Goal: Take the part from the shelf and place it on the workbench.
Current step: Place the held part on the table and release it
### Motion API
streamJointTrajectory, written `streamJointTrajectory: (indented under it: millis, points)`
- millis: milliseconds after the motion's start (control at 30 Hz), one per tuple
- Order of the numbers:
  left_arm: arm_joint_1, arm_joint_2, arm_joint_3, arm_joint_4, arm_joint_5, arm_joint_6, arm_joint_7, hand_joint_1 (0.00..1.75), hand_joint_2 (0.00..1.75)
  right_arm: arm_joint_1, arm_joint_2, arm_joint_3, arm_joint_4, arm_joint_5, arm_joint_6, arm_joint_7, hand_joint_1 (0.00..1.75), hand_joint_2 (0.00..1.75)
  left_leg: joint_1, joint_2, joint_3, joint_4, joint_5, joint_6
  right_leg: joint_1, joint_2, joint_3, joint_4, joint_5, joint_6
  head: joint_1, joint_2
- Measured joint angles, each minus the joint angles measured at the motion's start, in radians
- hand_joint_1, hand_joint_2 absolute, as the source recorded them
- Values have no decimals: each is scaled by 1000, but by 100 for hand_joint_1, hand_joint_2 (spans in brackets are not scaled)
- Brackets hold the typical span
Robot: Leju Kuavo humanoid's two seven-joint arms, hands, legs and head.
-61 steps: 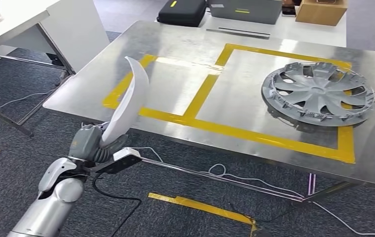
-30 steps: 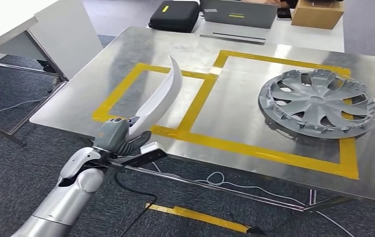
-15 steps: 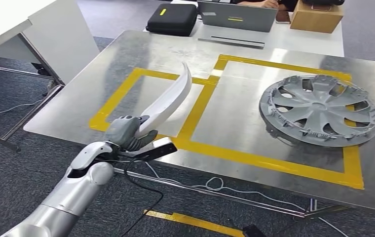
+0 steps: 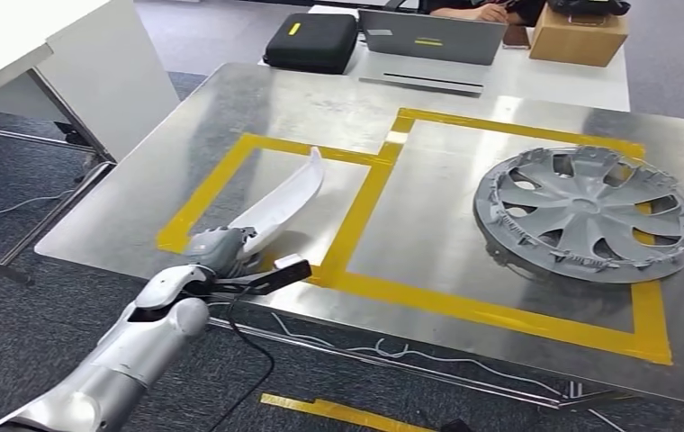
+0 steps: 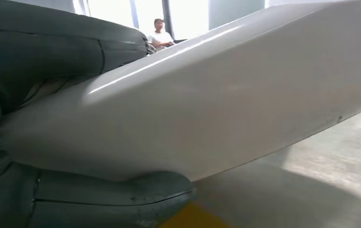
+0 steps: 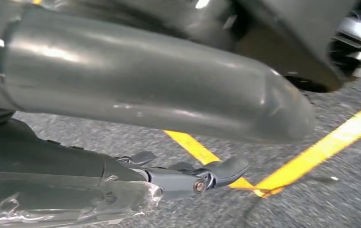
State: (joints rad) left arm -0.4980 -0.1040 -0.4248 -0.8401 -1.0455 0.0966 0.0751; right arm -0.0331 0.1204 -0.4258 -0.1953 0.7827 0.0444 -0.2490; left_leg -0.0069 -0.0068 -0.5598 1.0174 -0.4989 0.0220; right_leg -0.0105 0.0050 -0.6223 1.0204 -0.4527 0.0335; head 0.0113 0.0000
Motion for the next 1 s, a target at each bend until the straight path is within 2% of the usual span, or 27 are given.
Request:
streamJointTrajectory:
  millis: [67, 167, 267, 433, 633, 800, 933, 967, 1000]
  points:
    - [-23, -4, 19, 30, -14, 15, 30, 175, 175, 3, 0, 0, 0, 6, 2, 3, 0, 0, 0, 0, 3, -4, 2, 5, 0, 3, 0, -1, 0, -2, -2, 0]
    - [-54, -9, 36, 66, -48, 40, 41, 175, 175, 3, 0, 4, 0, 20, 2, 7, 0, 0, 0, 1, 7, -12, 1, 6, 2, 4, 0, -1, -3, -7, -2, 0]
    - [-85, -19, 41, 96, -71, 48, 42, 175, 175, 1, 0, 8, 0, 27, 3, 11, 0, 0, 1, 1, 8, -15, 3, 1, 4, 3, 1, -1, -4, -11, -2, 0]
    - [-109, -34, 44, 120, -86, 62, 30, 175, 175, 0, 10, 14, 0, 40, -23, 35, 0, 0, 4, 2, 8, -16, 5, -16, 6, 4, 0, 0, -2, -15, -1, 0]
    - [-129, -52, 54, 141, -95, 68, 0, 175, 175, 0, 31, 29, 1, 61, -34, 60, 0, 0, 2, 2, 8, -16, 5, -17, 4, 3, 1, 0, -1, -15, -1, 0]
    - [-171, -63, 53, 186, -171, 55, 41, 175, 175, -2, 29, 35, 1, 75, -6, 51, 0, 0, -1, 2, 8, -15, 5, -16, 1, 3, 1, 0, -1, -15, -1, 0]
    - [-216, -74, 43, 230, -216, 42, 74, 0, 175, -6, 20, 40, 1, 80, 14, 40, 0, 0, -2, 2, 8, -15, 5, -16, 0, 3, 2, 0, -1, -14, -1, 0]
    - [-225, -77, 40, 241, -223, 40, 79, 0, 175, -7, 18, 41, 1, 80, 12, 40, 0, 0, -2, 2, 8, -15, 5, -16, 0, 3, 2, 0, -1, -14, -1, 0]
    - [-234, -80, 36, 251, -230, 39, 83, 0, 131, -8, 19, 41, 1, 80, 9, 41, 0, 0, -2, 2, 8, -15, 5, -16, 0, 3, 1, 0, -1, -14, -1, 0]
